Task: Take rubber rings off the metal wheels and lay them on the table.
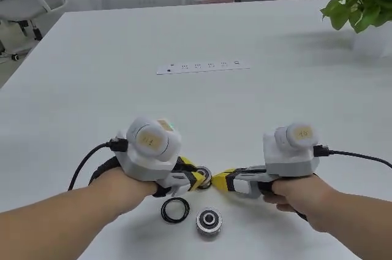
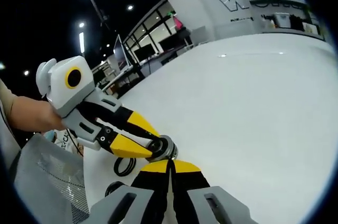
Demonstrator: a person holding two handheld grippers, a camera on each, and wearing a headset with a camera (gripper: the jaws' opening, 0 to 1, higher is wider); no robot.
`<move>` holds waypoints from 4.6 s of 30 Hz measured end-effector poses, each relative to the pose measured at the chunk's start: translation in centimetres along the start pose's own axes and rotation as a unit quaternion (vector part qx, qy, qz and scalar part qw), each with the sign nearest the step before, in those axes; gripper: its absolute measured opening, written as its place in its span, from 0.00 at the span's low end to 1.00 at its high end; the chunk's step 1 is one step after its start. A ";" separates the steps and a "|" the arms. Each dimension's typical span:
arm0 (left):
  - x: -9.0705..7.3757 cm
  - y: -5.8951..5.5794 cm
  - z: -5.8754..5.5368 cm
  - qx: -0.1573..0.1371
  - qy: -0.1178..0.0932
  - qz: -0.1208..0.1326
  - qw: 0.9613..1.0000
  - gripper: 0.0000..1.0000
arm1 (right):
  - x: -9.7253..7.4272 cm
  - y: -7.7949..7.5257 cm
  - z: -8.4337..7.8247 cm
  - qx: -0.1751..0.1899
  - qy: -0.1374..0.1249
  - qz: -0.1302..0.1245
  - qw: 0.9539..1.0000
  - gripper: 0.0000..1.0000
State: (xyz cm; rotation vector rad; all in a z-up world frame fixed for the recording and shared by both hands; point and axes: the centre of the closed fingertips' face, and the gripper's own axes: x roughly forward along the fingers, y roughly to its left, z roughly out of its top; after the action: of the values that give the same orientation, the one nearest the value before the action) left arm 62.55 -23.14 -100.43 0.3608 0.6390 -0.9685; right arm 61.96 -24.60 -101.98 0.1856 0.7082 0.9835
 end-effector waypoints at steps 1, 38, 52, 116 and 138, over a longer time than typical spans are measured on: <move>0.0 0.0 0.0 0.000 0.000 0.000 1.000 0.12 | 0.0 0.0 0.0 0.000 0.000 0.000 1.000 0.00; -0.1 -0.2 -0.1 0.007 -0.001 0.000 1.000 0.12 | -0.3 2.1 1.5 -0.002 -0.023 0.033 0.999 0.00; -0.2 -0.3 0.1 0.018 -0.011 0.003 1.000 0.13 | -0.2 2.6 2.0 -0.012 -0.022 0.031 0.999 0.00; -13.0 -1.0 -2.2 -0.047 -0.095 0.011 0.994 0.62 | 0.7 9.2 0.8 -0.028 0.028 0.107 0.993 0.00; -13.7 -1.0 -3.8 -0.068 -0.088 0.022 0.994 0.62 | 1.6 8.4 -1.1 -0.041 0.065 0.088 0.993 0.00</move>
State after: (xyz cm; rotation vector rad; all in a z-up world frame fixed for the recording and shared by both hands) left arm 54.80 -12.73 -94.51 0.1666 0.5313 -0.8980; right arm 56.00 -18.83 -99.77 0.1141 0.7783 1.1995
